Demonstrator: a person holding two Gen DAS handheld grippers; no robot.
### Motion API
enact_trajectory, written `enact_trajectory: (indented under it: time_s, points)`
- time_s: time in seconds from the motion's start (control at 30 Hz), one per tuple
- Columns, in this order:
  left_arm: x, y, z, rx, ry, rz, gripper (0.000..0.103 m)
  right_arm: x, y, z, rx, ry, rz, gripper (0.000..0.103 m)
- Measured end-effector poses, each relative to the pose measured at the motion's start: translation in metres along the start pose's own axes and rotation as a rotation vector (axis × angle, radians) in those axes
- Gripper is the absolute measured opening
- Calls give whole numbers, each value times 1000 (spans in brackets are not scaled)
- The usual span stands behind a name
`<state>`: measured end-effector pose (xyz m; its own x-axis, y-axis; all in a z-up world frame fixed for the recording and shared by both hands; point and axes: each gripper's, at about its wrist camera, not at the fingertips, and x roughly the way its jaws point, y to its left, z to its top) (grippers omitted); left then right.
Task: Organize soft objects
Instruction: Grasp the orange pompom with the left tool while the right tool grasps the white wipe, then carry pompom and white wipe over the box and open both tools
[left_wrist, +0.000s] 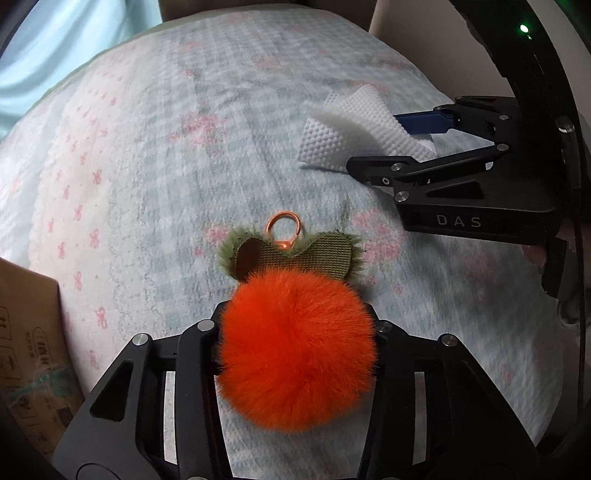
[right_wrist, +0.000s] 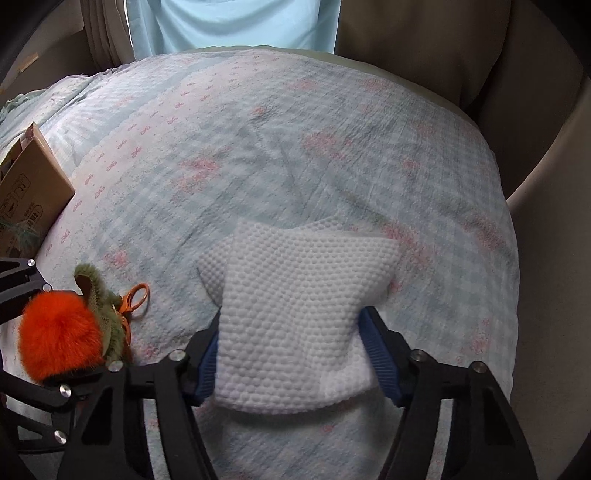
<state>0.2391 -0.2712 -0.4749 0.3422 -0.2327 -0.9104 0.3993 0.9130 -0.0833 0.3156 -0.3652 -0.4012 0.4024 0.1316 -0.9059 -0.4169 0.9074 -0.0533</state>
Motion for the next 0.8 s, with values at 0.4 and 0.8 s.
enact_trajectory:
  time_s: [0.4, 0.8]
  points:
    - [-16, 18, 6, -51, -4, -19, 36, -22, -3, 2, 49, -34, -33, 16]
    - [-93, 30, 22, -100, -91, -35, 35, -103, 10, 24, 138, -101, -51, 15]
